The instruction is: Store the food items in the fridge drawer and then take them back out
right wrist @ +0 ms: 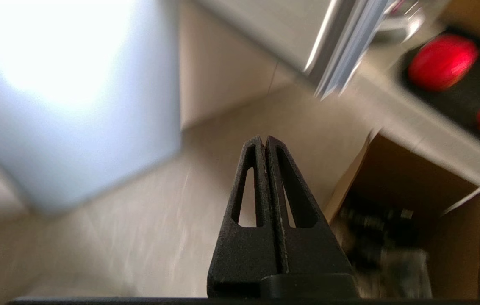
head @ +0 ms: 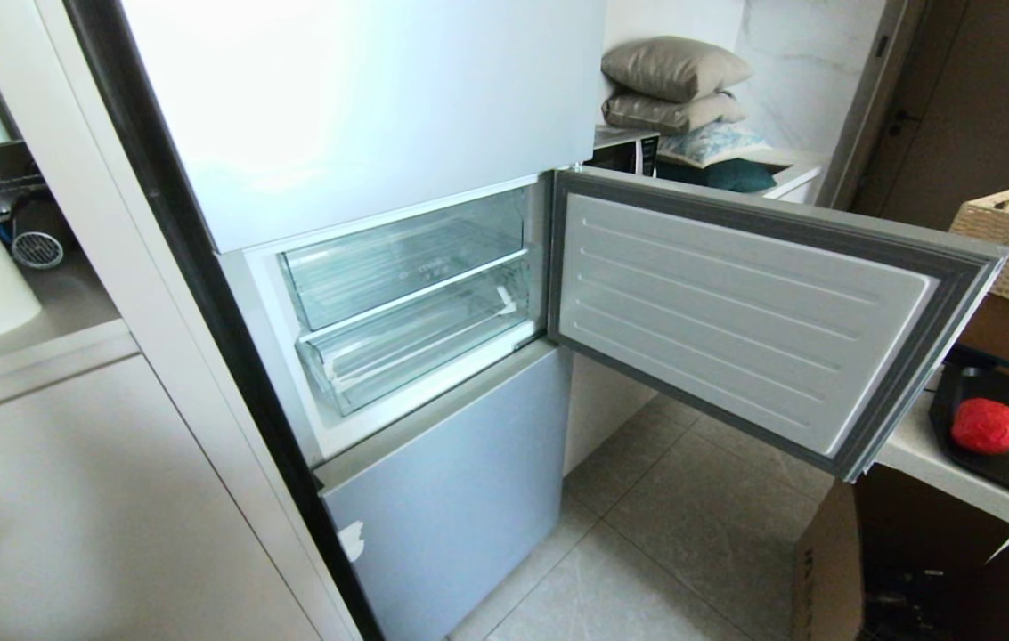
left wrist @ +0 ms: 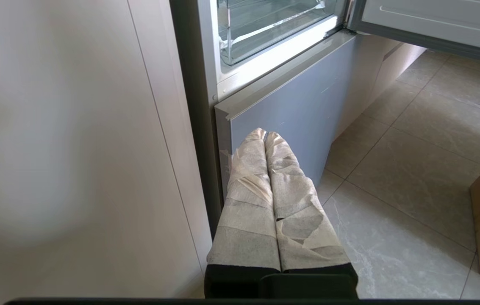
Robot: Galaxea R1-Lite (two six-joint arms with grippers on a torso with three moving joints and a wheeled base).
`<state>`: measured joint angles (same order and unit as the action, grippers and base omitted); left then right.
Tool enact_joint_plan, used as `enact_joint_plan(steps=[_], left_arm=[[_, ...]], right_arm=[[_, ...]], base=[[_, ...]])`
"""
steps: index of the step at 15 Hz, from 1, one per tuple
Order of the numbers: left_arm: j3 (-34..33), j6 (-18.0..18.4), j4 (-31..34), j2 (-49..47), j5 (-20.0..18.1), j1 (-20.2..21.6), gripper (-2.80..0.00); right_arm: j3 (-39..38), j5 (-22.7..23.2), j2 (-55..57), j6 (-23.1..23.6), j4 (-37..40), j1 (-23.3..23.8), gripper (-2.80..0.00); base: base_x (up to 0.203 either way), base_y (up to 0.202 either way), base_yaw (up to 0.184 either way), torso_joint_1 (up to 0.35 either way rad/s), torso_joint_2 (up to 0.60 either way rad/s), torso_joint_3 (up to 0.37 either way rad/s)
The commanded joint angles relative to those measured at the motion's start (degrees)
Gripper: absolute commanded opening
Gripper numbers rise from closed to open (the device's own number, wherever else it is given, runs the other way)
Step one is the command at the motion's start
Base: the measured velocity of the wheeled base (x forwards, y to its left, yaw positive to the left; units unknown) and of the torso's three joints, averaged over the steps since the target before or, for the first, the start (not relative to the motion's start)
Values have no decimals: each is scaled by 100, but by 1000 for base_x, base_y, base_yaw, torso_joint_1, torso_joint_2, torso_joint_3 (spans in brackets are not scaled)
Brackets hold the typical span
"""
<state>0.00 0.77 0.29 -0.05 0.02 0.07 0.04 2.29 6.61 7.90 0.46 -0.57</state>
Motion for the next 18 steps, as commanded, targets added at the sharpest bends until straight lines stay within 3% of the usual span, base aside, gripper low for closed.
enact_joint_plan(steps=[1,6,15,18], left_arm=[[0,-3,0,-4,6,1,-280],[0,2,-3,-4,6,1,-280],[0,2,5,-4,6,1,-280],[0,-6,6,-4,-2,1,-280]], right_arm=[[-2,-77,-688,-146,-7,67,-280],[-4,-150,-661,-475,-20,83,-280],[-4,-176,-661,-570,-29,83,-280],[-4,-176,-661,-588,-29,83,-280]], base=[[0,0,0,0,0,0],[0,0,0,0,0,0],[0,0,0,0,0,0],[-4,-4,120,2,4,5]])
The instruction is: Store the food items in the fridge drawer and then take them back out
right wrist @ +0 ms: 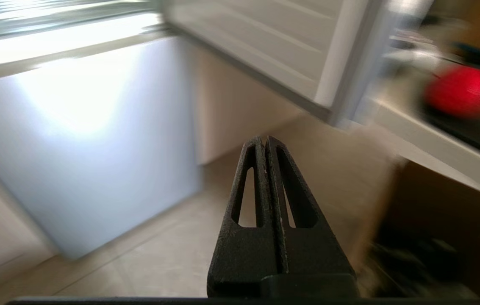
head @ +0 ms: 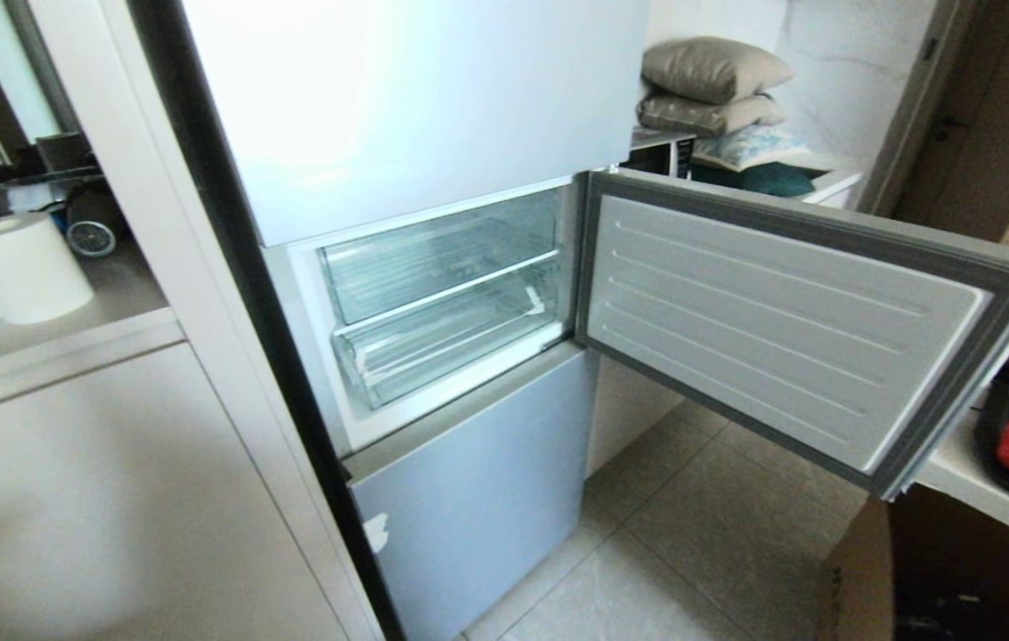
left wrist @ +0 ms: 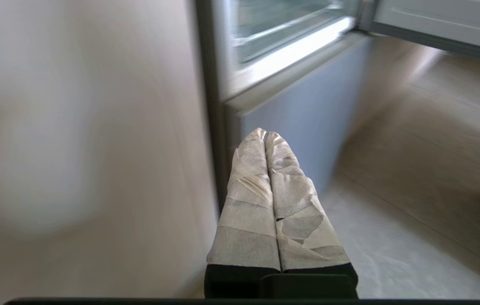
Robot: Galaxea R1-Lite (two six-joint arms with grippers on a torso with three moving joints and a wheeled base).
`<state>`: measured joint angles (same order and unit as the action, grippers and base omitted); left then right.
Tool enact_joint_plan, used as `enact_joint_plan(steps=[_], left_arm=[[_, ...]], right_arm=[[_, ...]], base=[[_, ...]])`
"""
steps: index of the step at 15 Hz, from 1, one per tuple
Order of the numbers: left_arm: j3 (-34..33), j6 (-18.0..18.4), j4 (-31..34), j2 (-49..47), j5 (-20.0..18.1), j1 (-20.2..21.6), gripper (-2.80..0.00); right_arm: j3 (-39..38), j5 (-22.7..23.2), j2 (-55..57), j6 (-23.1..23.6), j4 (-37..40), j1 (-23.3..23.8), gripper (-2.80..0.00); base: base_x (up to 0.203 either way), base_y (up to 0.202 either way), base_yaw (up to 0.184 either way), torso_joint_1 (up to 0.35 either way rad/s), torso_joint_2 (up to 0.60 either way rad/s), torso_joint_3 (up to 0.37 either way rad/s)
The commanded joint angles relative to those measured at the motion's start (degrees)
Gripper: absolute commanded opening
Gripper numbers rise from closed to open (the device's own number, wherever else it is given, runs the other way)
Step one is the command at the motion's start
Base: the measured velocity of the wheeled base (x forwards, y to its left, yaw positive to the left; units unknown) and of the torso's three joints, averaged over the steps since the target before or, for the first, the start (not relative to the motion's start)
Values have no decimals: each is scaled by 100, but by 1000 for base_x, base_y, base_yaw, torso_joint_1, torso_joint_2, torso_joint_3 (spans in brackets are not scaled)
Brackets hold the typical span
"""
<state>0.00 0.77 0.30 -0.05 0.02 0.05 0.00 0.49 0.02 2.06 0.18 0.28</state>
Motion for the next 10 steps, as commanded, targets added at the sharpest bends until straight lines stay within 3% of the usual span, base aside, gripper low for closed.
enact_joint_plan(steps=[1,10], left_arm=[[0,2,-4,-4,0,4,-280],[0,2,-4,-4,6,4,-280]], right_arm=[[0,4,-2,-4,-1,-1,-280],[0,-31,-2,-144,-1,-1,-280]], base=[[-1,-13,176,2,2,-1],[-1,-11,176,3,4,2]])
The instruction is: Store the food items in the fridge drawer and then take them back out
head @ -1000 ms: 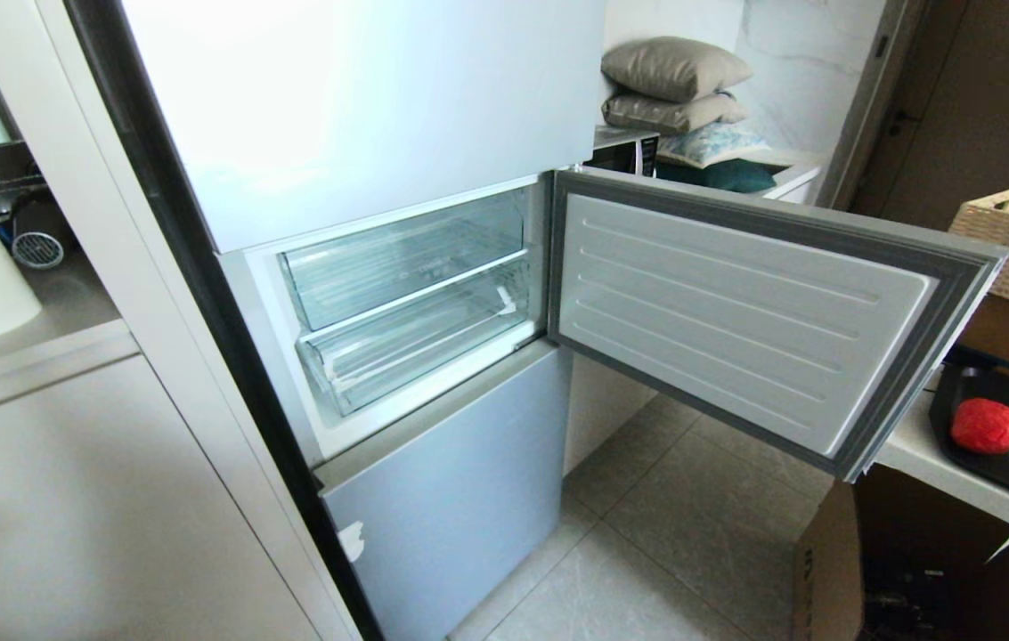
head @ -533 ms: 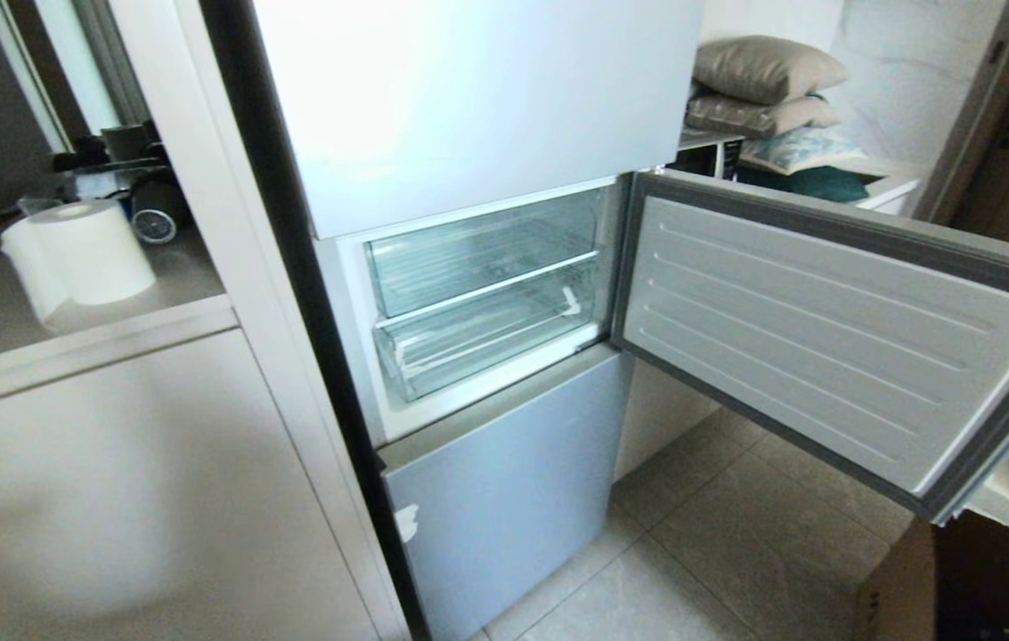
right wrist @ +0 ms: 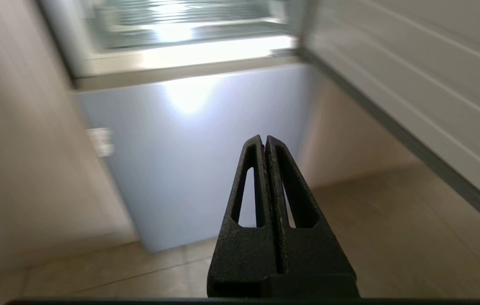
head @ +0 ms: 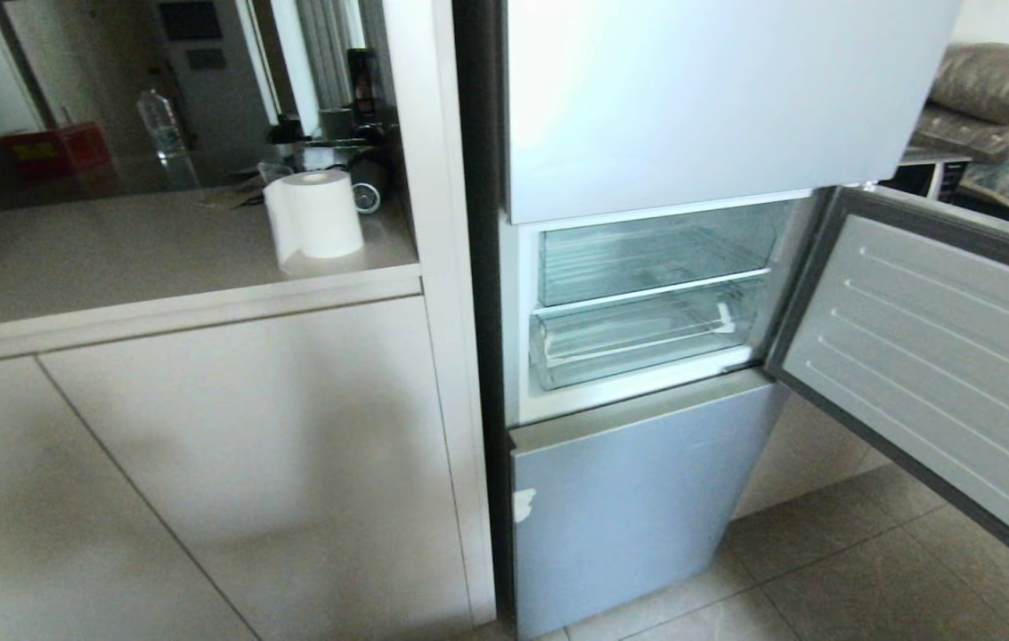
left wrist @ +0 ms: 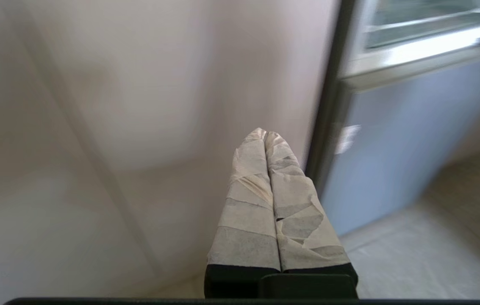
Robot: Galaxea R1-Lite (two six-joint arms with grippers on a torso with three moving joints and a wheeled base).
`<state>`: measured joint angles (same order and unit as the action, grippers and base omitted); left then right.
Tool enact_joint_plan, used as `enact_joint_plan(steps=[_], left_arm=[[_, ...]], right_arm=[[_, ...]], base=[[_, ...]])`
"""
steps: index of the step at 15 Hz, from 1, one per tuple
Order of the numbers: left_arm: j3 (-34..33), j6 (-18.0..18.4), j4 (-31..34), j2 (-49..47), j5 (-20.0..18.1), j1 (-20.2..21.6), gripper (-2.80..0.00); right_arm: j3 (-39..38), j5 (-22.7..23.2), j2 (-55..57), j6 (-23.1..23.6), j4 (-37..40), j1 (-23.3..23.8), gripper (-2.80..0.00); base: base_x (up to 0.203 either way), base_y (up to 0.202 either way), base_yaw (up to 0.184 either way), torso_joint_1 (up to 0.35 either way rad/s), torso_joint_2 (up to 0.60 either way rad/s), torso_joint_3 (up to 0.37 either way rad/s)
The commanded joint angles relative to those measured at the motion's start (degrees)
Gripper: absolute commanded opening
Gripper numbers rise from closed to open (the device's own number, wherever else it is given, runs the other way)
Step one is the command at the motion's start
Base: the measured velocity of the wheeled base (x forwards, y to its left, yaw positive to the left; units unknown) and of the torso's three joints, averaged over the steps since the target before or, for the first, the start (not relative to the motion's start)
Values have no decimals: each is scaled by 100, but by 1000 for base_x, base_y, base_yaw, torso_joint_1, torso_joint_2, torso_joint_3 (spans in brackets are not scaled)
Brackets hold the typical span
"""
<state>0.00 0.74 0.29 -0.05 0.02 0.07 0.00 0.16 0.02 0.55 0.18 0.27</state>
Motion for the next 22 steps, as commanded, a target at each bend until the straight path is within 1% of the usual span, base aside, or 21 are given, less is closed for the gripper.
enact_joint_plan(steps=[1,10,14,22], left_arm=[[0,-4,-3,-4,-1,1,-280],[0,-2,-1,-4,6,1,-280],[0,4,-2,-4,1,1,-280],[0,5,0,-4,1,1,-280]], right_arm=[[0,2,-2,7,-1,0,-280],[0,-7,-2,7,-1,0,-280],[0,-7,-2,15,-1,0,-280],[0,-7,-2,7,-1,0,-280]], base=[[2,-9,174,2,-1,4],[2,-7,166,1,3,1],[-1,-1,16,-16,35,20],[0,0,0,-151,332,172]])
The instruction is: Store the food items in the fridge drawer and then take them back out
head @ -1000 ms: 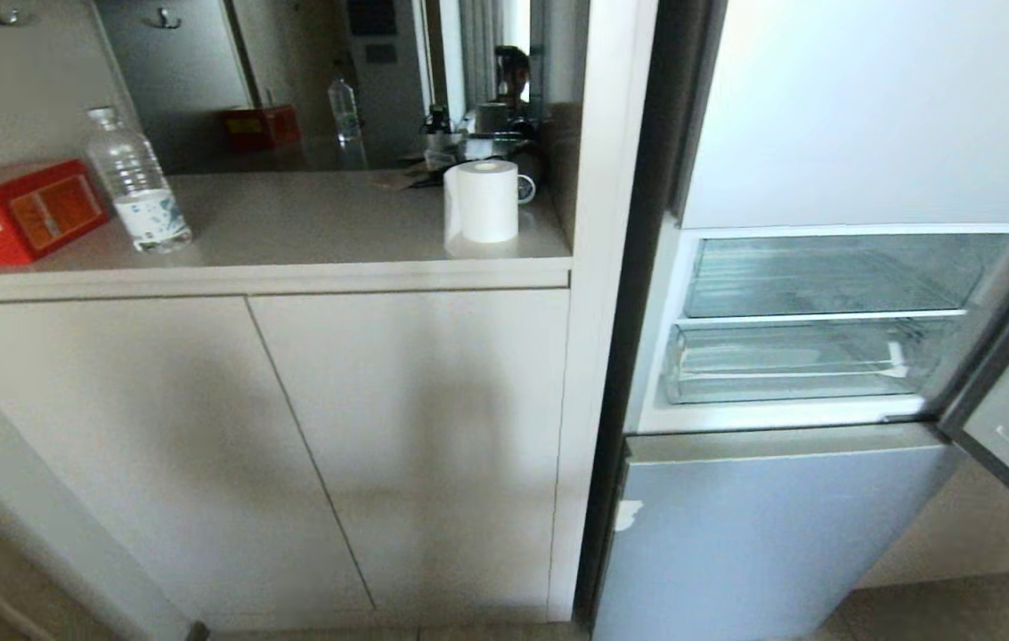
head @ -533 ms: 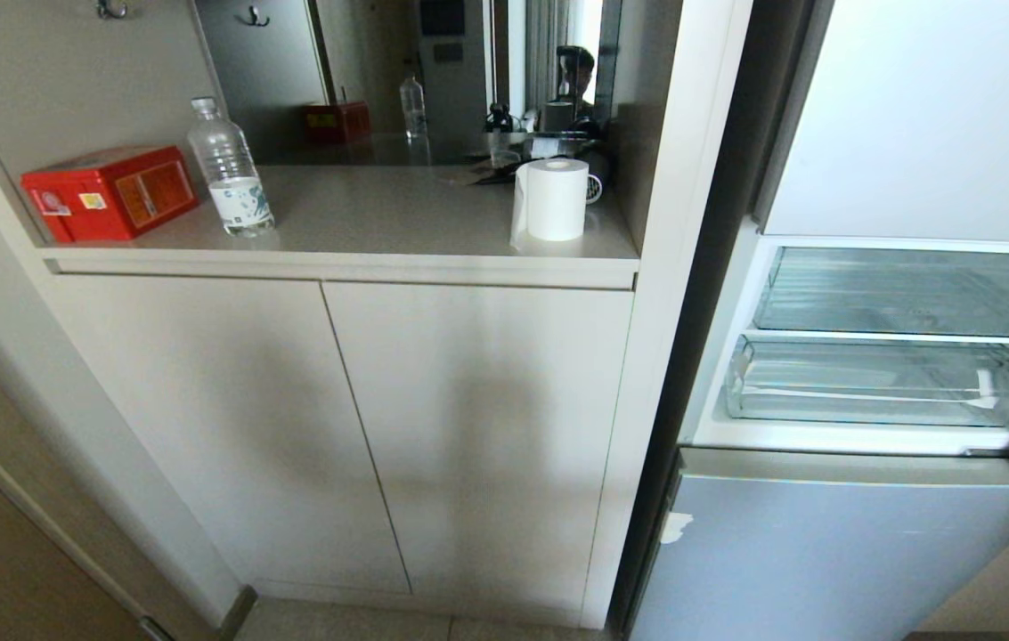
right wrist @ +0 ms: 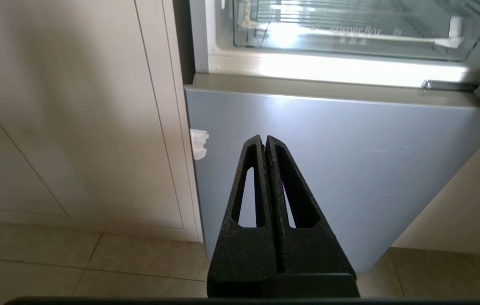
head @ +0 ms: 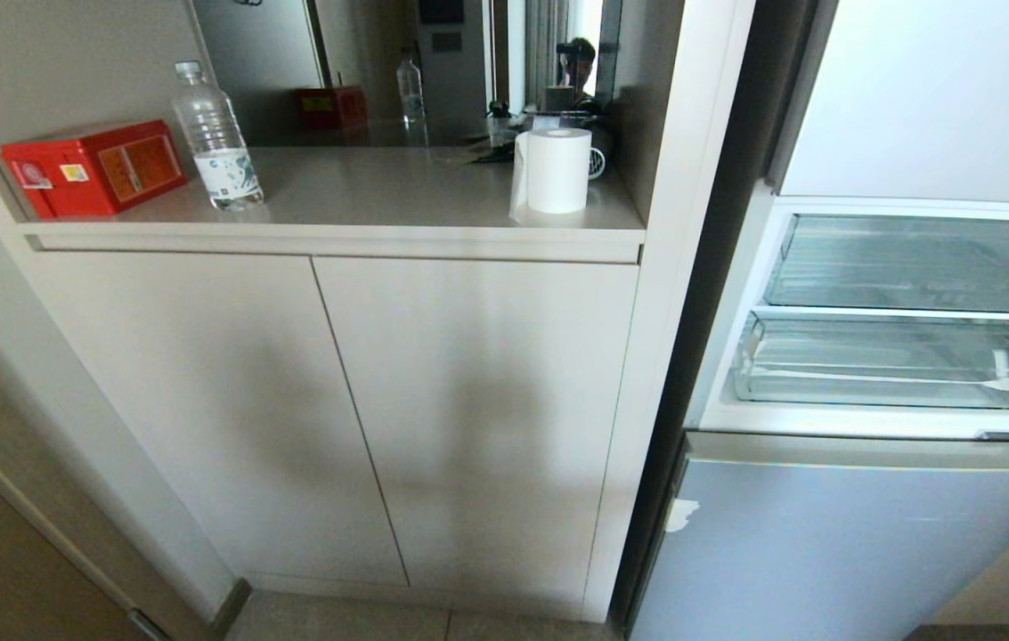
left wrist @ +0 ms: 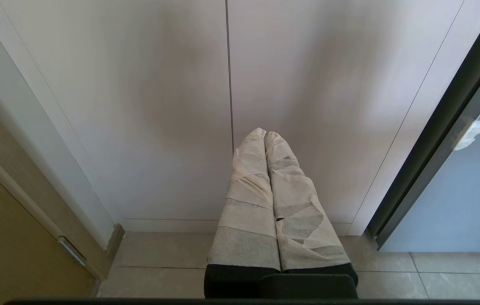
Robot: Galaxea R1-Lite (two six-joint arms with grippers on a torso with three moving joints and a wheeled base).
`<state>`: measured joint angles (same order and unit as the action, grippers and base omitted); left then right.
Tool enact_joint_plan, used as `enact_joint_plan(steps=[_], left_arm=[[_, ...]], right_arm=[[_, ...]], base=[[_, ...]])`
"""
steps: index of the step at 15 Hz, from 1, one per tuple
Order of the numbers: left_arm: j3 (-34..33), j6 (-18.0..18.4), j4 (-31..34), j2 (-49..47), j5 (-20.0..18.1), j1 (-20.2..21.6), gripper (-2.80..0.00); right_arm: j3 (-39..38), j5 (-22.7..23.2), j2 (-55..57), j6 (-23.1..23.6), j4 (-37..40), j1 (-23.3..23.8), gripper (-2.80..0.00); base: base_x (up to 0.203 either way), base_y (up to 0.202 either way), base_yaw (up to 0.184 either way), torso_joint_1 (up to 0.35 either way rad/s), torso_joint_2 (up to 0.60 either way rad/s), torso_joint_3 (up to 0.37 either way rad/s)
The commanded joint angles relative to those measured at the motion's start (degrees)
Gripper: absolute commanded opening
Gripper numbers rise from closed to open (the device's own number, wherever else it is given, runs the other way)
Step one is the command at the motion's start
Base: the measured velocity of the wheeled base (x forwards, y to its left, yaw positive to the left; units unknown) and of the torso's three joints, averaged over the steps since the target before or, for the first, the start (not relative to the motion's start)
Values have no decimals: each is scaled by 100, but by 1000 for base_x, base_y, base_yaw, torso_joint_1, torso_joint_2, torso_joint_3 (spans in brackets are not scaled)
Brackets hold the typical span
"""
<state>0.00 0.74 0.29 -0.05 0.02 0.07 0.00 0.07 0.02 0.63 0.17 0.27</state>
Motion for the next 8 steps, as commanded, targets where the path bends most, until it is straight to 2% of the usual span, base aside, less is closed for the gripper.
enact_joint_plan(steps=[1,4,8], left_arm=[[7,4,4,-4,6,1,-280],[0,4,-3,-4,1,1,-280],[0,1,-2,-4,2,1,-280]], right_arm=[[0,1,-2,-2,0,0,-280],[0,1,-2,-2,0,0,-280],[0,6,-2,21,0,0,-280]], base=[[0,0,0,-170,346,183],[0,0,0,-181,380,198],[0,0,0,-246,525,280]])
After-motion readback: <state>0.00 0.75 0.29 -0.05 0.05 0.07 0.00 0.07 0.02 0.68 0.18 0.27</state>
